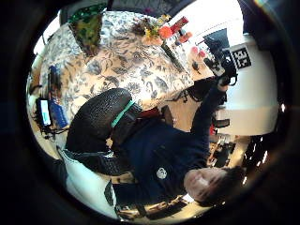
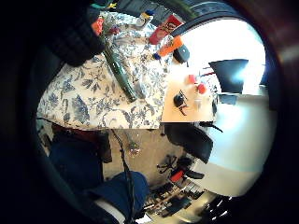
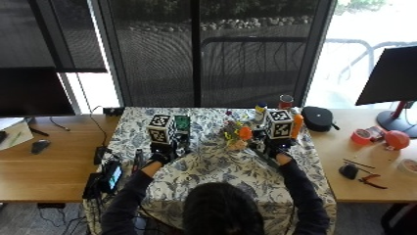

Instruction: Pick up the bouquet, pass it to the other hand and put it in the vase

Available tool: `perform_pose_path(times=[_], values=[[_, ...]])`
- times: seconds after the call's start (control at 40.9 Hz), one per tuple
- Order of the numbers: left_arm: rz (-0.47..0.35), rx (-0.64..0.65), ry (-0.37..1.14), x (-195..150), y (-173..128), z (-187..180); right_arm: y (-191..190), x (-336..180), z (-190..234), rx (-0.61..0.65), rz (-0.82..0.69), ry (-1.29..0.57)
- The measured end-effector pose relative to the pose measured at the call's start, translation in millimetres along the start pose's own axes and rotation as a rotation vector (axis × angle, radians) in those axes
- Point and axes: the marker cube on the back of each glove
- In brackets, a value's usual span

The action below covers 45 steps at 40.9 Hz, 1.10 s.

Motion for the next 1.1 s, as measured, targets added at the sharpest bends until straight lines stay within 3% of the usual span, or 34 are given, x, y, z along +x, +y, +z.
perform_pose_path(times=[0.318,0.587,0.709,0.978,1.101], values=[[-0.04,-0.022,0.055,-15.2,-9.9,5.1,0.1,6.7,7.2,0.008,0.006,-0.023],[0.033,0.001,0.055,9.1,-19.6,10.0,6.0,9.2,-8.2,-0.005,0.029,-0.012],[0.071,0.04,0.047,25.5,-17.2,15.6,-10.0,34.9,-18.8,-0.015,0.119,-0.082],[0.123,0.042,0.025,36.0,-4.1,22.6,-62.3,101.0,17.7,-0.122,0.405,-0.224],[0.134,0.031,0.019,37.3,-3.3,25.3,-70.8,117.8,60.2,-0.306,0.454,-0.298]])
